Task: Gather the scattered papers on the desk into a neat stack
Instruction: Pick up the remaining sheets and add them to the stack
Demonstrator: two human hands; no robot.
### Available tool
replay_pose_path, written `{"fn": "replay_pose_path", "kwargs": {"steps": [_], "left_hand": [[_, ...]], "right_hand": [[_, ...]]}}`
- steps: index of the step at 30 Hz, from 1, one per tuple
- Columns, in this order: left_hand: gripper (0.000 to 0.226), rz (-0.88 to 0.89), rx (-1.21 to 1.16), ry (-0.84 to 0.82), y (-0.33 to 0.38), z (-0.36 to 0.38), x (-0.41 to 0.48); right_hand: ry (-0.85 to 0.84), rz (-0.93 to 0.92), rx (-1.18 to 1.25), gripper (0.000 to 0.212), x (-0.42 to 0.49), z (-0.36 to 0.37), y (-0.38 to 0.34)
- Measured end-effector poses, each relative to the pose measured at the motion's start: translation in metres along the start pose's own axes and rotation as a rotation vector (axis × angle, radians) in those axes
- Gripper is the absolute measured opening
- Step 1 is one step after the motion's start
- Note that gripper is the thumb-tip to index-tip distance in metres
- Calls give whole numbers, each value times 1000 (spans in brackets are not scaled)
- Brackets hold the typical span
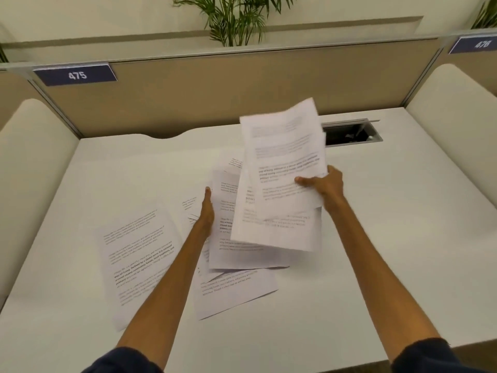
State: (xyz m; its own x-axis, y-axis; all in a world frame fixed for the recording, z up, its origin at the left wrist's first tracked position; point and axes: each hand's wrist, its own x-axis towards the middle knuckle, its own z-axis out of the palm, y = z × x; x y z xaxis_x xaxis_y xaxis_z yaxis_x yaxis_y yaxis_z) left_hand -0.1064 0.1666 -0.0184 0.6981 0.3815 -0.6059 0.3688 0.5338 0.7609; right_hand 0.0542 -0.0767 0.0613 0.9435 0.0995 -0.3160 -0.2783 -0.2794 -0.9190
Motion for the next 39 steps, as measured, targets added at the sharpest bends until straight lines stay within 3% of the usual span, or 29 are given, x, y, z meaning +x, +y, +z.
{"fn": "replay_pose_path", "kwargs": {"steps": [4, 9, 12, 14, 17, 20, 24, 31, 39], "left_hand": [[81, -11, -92, -111, 0, 4, 2], [57, 77, 195, 146, -14, 9, 2], [49, 118, 189, 125, -25, 9, 2], [48, 183, 200, 90, -24, 7, 0], [46, 253, 176, -24, -10, 0, -3], [44, 320, 186, -98, 17, -3, -11], [40, 513, 218, -90, 61, 4, -29], [37, 747, 205, -9, 91, 19, -52], [37, 700, 252, 15, 53, 19, -50]], "right_hand": [[5, 9, -250, 72, -9, 35, 61], [-74, -107, -609, 62, -25, 63, 110], [-109, -124, -749, 67, -27, 68, 119], [-103, -94, -667, 74, -24, 69, 119], [-128, 57, -260, 84, -13, 64, 103], [-350, 117, 126, 62, -6, 55, 75], [-538, -44, 344, 45, -11, 47, 35], [-553, -209, 204, 51, -18, 41, -7], [-490, -199, 97, 45, -35, 52, 24]]}}
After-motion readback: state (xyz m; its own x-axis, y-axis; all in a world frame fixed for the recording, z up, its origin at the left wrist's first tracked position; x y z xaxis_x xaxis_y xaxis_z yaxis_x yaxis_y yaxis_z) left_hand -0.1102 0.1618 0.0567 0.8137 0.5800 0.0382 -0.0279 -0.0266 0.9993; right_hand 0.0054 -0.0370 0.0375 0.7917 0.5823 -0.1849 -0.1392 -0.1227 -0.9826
